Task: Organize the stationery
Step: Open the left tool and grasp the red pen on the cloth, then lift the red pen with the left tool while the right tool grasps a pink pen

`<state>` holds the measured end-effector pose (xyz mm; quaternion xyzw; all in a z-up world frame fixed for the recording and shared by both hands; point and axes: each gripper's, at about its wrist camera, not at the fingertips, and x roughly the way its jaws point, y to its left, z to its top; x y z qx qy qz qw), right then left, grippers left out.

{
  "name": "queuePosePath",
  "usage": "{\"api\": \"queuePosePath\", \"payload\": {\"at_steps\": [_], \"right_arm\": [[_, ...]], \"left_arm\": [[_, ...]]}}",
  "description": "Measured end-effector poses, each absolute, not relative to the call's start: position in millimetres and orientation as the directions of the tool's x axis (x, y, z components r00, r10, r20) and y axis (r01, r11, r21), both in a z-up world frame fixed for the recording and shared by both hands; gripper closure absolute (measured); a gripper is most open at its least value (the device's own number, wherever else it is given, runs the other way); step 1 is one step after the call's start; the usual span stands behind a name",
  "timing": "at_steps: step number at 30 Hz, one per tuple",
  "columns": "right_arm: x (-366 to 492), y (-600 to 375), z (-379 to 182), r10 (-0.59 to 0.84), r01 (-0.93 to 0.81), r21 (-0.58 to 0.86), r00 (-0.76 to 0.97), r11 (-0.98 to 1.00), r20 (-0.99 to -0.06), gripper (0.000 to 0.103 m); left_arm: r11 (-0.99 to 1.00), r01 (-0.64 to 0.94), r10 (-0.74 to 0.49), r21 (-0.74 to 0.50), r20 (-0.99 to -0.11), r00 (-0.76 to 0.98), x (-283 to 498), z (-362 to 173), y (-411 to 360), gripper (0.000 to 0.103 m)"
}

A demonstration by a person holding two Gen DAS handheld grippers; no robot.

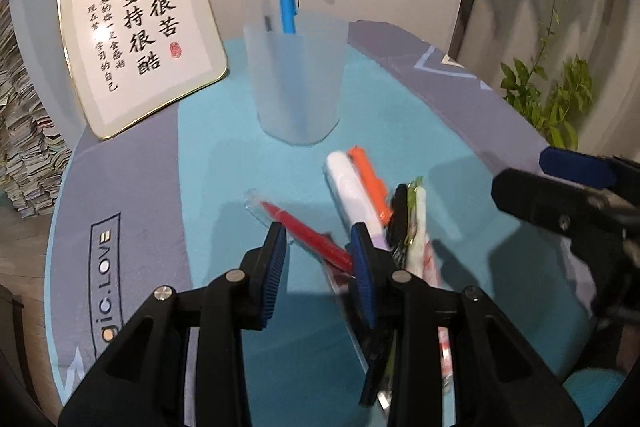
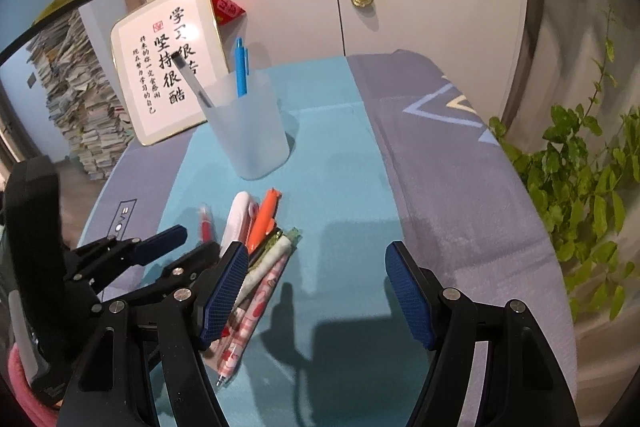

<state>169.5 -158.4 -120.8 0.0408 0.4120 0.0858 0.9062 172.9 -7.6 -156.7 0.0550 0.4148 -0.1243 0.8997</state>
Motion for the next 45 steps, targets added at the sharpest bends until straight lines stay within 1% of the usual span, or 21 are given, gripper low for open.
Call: {"api": "queuePosePath", "payload": {"at_steps": [3, 6, 10, 14, 17, 18, 19, 20, 25, 26, 27, 29, 30, 32, 33, 35, 40, 41, 43, 45], "right_arm": [[171, -153, -126, 0.198, -0.135, 0.145, 0.626, 0.98, -0.754, 0.031], [174, -147, -130, 0.195, -0.145, 0.133, 0.609, 0.98, -0.769, 0.031], [176, -139, -135, 0.194, -0.156, 0.125, 0.592, 0.98, -0.782, 0.031], [179, -131, -142, 0.183, -0.16, 0.111, 0.564, 0.981, -0.805, 0.031], [181, -127, -148, 0.197, -0.17, 0.123, 0.535, 0.978, -0.821, 0.031], [182, -126, -150, 0.202, -0.173, 0.129, 0.528, 0.976, -0.825, 0.031], [182, -125, -152, 0.202, -0.174, 0.129, 0.521, 0.976, -0.829, 0.031], [183, -124, -154, 0.197, -0.173, 0.125, 0.514, 0.977, -0.835, 0.031], [183, -127, -162, 0.127, -0.144, 0.062, 0.502, 0.988, -0.856, 0.031], [183, -129, -163, 0.081, -0.131, 0.017, 0.5, 0.991, -0.862, 0.031], [183, -132, -165, 0.007, -0.11, -0.057, 0.51, 0.992, -0.86, 0.031], [182, -138, -168, -0.059, -0.082, -0.117, 0.514, 0.99, -0.856, 0.031], [183, -144, -169, -0.051, -0.068, -0.098, 0.508, 0.993, -0.86, 0.031], [184, -155, -168, 0.045, -0.053, 0.021, 0.497, 0.998, -0.866, 0.031], [185, -158, -166, 0.117, -0.057, 0.102, 0.489, 0.993, -0.864, 0.031], [189, -156, -165, 0.186, -0.076, 0.17, 0.473, 0.982, -0.861, 0.031], [200, -131, -174, 0.116, -0.109, 0.074, 0.453, 0.991, -0.884, 0.032], [202, -126, -175, 0.094, -0.113, 0.046, 0.459, 0.992, -0.883, 0.033], [207, -118, -175, 0.063, -0.133, -0.001, 0.48, 0.991, -0.875, 0.05], [212, -116, -174, 0.072, -0.13, 0.011, 0.476, 0.991, -0.877, 0.055]], "left_arm": [[0.968, 0.252, -0.146, 0.02, -0.769, 0.622, 166, -165, 5, 0.069], [0.973, 0.233, -0.153, -0.004, -0.767, 0.624, 157, -167, 25, 0.07], [0.98, 0.197, -0.14, -0.025, -0.791, 0.595, 151, -175, 47, 0.071], [0.98, 0.192, -0.152, -0.044, -0.79, 0.594, 148, -177, 54, 0.074], [0.979, 0.2, -0.156, -0.041, -0.784, 0.601, 148, -177, 51, 0.083], [0.977, 0.21, -0.158, -0.035, -0.783, 0.602, 148, -177, 49, 0.088], [0.975, 0.22, -0.157, -0.026, -0.781, 0.604, 147, -177, 47, 0.091], [0.973, 0.23, -0.158, -0.019, -0.781, 0.605, 147, -177, 45, 0.092], [0.97, 0.243, -0.164, -0.016, -0.779, 0.605, 144, -176, 48, 0.093], [0.971, 0.24, -0.163, -0.017, -0.779, 0.605, 144, -176, 49, 0.093], [0.971, 0.237, -0.162, -0.017, -0.779, 0.606, 143, -176, 51, 0.092], [0.971, 0.237, -0.162, -0.018, -0.778, 0.607, 142, -176, 52, 0.092], [0.971, 0.237, -0.162, -0.017, -0.777, 0.608, 142, -176, 51, 0.092], [0.972, 0.236, -0.155, -0.007, -0.775, 0.613, 142, -177, 50, 0.093], [0.972, 0.236, -0.15, -0.001, -0.774, 0.615, 142, -177, 48, 0.094], [0.972, 0.237, -0.148, 0.003, -0.772, 0.618, 141, -177, 47, 0.094], [0.973, 0.232, -0.152, -0.007, -0.772, 0.617, 141, -176, 49, 0.093], [0.973, 0.229, -0.148, -0.002, -0.77, 0.62, 142, -175, 49, 0.092], [0.973, 0.229, -0.141, 0.007, -0.769, 0.623, 145, -174, 48, 0.091], [0.974, 0.226, -0.138, 0.01, -0.767, 0.627, 150, -172, 48, 0.09]]}}
